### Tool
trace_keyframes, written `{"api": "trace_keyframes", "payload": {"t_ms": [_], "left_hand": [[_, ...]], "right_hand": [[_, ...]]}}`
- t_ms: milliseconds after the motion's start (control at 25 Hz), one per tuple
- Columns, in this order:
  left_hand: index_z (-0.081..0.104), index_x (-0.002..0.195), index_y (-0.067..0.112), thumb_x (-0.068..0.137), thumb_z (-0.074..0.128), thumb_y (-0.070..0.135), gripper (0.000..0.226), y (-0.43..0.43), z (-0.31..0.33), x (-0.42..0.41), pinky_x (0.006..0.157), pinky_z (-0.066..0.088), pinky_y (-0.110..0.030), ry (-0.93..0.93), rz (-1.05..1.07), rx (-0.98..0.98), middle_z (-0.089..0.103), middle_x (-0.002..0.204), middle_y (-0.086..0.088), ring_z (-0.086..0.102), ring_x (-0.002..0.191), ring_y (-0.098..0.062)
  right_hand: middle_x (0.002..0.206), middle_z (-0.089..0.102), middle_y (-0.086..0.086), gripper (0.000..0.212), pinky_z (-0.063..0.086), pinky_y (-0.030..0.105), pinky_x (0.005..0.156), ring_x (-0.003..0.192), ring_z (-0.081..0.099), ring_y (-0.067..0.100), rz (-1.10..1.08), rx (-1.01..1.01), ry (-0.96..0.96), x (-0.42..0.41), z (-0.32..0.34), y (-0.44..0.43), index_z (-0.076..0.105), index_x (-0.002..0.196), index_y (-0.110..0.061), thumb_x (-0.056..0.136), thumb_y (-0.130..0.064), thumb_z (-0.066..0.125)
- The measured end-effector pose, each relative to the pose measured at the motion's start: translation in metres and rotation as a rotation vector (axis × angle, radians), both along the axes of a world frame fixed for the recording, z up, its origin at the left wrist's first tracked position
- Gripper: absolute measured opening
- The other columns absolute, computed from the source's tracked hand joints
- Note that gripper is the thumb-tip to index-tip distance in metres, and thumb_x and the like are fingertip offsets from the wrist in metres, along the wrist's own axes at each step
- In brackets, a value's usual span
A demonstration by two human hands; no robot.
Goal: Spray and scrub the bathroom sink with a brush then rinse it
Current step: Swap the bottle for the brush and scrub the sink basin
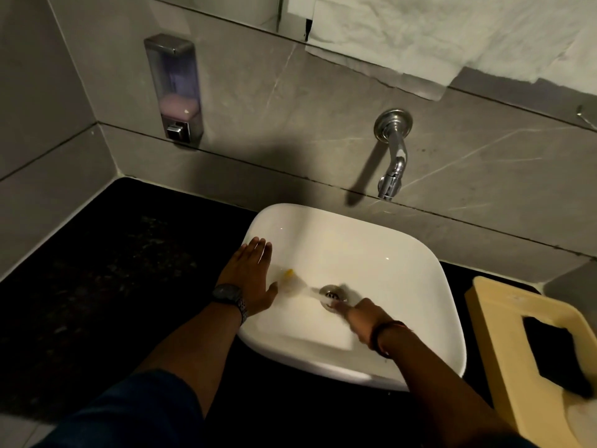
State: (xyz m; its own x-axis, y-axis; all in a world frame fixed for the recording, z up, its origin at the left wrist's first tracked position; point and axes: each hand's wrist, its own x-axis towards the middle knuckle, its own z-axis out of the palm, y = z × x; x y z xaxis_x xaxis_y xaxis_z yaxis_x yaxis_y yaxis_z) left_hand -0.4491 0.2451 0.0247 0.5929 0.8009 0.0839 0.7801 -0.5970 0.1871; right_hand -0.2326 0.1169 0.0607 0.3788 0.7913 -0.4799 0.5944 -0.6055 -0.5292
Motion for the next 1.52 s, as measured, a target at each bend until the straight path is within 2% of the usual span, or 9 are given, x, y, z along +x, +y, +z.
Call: {"api": "trace_keyframes", "payload": {"t_ms": [240,440,640,720,840,1000,1240,1440,1520], "left_hand": [[0.002,0.146,0.008,0.085,0.043,0.05,0.085,-0.001,0.0,0.001,0.119,0.006,-0.04,0.03,0.027,-0.012,0.009,0.158,-0.013,0.003,0.145,-0.026],[0.003,0.146,0.007,0.084,0.044,0.05,0.086,-0.001,-0.001,0.001,0.118,0.006,-0.039,0.045,0.021,0.015,0.012,0.157,-0.014,0.005,0.145,-0.026],[0.003,0.146,0.007,0.085,0.044,0.049,0.084,-0.002,-0.001,0.002,0.118,0.005,-0.039,0.017,0.027,-0.01,0.011,0.157,-0.014,0.004,0.145,-0.026],[0.003,0.146,0.007,0.085,0.044,0.047,0.083,-0.001,-0.001,0.002,0.119,0.005,-0.039,0.005,0.026,-0.012,0.011,0.157,-0.014,0.004,0.145,-0.026],[0.004,0.146,0.006,0.085,0.045,0.047,0.083,0.001,0.0,0.001,0.119,0.005,-0.038,0.0,0.015,-0.006,0.012,0.157,-0.014,0.005,0.145,-0.026],[0.005,0.146,0.006,0.085,0.045,0.046,0.083,-0.002,0.0,0.001,0.119,0.006,-0.038,0.02,0.023,0.015,0.013,0.157,-0.014,0.005,0.145,-0.026],[0.004,0.146,0.007,0.085,0.044,0.047,0.083,-0.002,0.001,0.001,0.119,0.004,-0.039,0.061,0.005,0.043,0.011,0.158,-0.013,0.003,0.145,-0.025],[0.005,0.146,0.007,0.084,0.045,0.046,0.083,-0.004,0.002,0.002,0.118,0.004,-0.039,0.041,0.001,0.035,0.013,0.157,-0.013,0.004,0.145,-0.026],[0.005,0.146,0.007,0.085,0.045,0.046,0.083,-0.003,0.0,0.001,0.118,0.004,-0.039,0.031,0.003,0.041,0.013,0.157,-0.013,0.004,0.145,-0.026]], "right_hand": [[0.131,0.056,0.022,0.073,0.045,0.039,0.094,0.114,0.055,0.038,-0.377,-0.224,-0.343,0.069,0.016,-0.045,0.047,0.132,-0.005,0.086,-0.062,0.044],[0.045,0.042,0.002,0.05,0.025,0.016,0.038,0.031,0.029,0.015,-0.22,-0.339,0.085,0.045,0.033,-0.063,0.051,0.081,-0.01,0.077,-0.059,0.06],[0.133,0.057,0.015,0.071,0.043,0.037,0.094,0.114,0.056,0.033,-0.214,-0.131,-0.272,0.022,0.013,-0.018,0.047,0.133,-0.011,0.086,-0.064,0.044],[0.124,0.062,0.015,0.068,0.046,0.036,0.089,0.109,0.061,0.027,-0.317,-0.094,-0.179,0.024,0.004,-0.007,0.049,0.131,-0.011,0.086,-0.062,0.045],[0.065,0.061,-0.001,0.048,0.041,0.024,0.051,0.05,0.056,0.011,-0.107,-0.149,0.146,0.003,0.0,-0.004,0.059,0.106,-0.021,0.082,-0.062,0.052],[0.127,0.06,0.019,0.073,0.044,0.037,0.09,0.11,0.058,0.035,-0.277,-0.14,-0.342,0.043,0.01,-0.029,0.049,0.131,-0.008,0.085,-0.064,0.044],[0.039,0.041,0.001,0.052,0.023,0.016,0.04,0.029,0.028,0.016,-0.223,-0.407,0.09,0.055,0.037,-0.062,0.047,0.069,-0.012,0.078,-0.062,0.058],[0.126,0.061,0.015,0.071,0.045,0.037,0.09,0.108,0.059,0.031,-0.189,-0.171,-0.301,0.033,0.013,-0.025,0.051,0.127,-0.011,0.084,-0.067,0.041],[0.109,0.066,0.01,0.057,0.047,0.035,0.08,0.092,0.062,0.024,-0.151,-0.058,-0.104,0.019,0.003,-0.012,0.051,0.125,-0.017,0.087,-0.06,0.046]]}}
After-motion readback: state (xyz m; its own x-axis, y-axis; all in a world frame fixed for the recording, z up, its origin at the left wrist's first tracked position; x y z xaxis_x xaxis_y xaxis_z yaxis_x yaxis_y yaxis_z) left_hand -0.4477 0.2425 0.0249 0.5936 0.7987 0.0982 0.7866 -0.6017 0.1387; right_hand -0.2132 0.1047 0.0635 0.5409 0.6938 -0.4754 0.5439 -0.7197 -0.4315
